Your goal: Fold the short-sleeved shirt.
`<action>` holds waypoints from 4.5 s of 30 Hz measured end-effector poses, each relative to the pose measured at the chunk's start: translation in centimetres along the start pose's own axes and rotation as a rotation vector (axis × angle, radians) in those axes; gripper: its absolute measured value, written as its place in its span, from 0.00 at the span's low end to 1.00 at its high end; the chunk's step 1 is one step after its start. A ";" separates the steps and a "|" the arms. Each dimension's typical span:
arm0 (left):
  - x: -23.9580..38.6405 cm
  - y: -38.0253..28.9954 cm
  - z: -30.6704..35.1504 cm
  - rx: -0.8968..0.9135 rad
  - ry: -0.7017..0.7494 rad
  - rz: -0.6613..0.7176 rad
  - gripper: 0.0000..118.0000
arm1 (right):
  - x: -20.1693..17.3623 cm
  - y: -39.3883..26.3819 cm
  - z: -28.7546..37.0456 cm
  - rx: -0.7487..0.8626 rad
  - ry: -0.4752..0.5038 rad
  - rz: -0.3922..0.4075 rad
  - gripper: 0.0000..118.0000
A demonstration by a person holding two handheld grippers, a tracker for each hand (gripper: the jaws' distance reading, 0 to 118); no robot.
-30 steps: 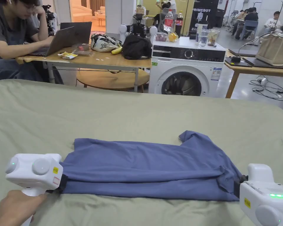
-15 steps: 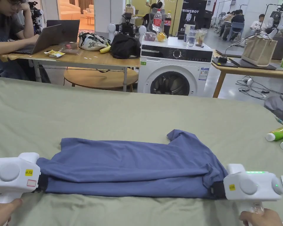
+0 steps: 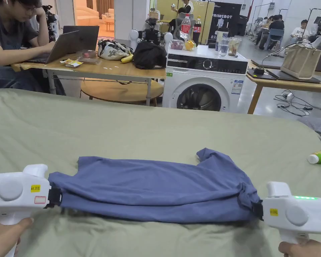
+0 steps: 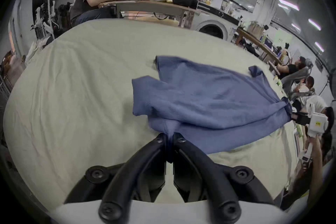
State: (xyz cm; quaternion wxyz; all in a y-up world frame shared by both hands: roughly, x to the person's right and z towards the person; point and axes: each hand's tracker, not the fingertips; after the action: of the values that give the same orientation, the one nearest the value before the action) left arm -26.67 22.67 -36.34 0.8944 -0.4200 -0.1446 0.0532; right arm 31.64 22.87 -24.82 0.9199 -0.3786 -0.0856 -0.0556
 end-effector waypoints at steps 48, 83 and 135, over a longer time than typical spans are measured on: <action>4.8 -6.4 6.5 0.477 0.100 -0.152 0.15 | -11.6 -5.7 8.7 0.352 -0.164 -0.029 0.00; -1.8 11.7 -17.3 -0.272 0.134 -0.045 0.27 | -10.0 -0.8 0.7 0.234 -0.047 0.023 0.00; -1.3 3.2 3.5 0.145 -0.032 -0.009 0.00 | -1.0 5.9 3.4 0.036 0.051 -0.029 0.00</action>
State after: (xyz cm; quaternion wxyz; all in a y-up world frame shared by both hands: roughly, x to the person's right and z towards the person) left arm -28.88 26.98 -36.92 0.9203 -0.3523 -0.1565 0.0663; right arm 31.22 29.45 -26.72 0.9275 -0.3591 -0.0688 -0.0772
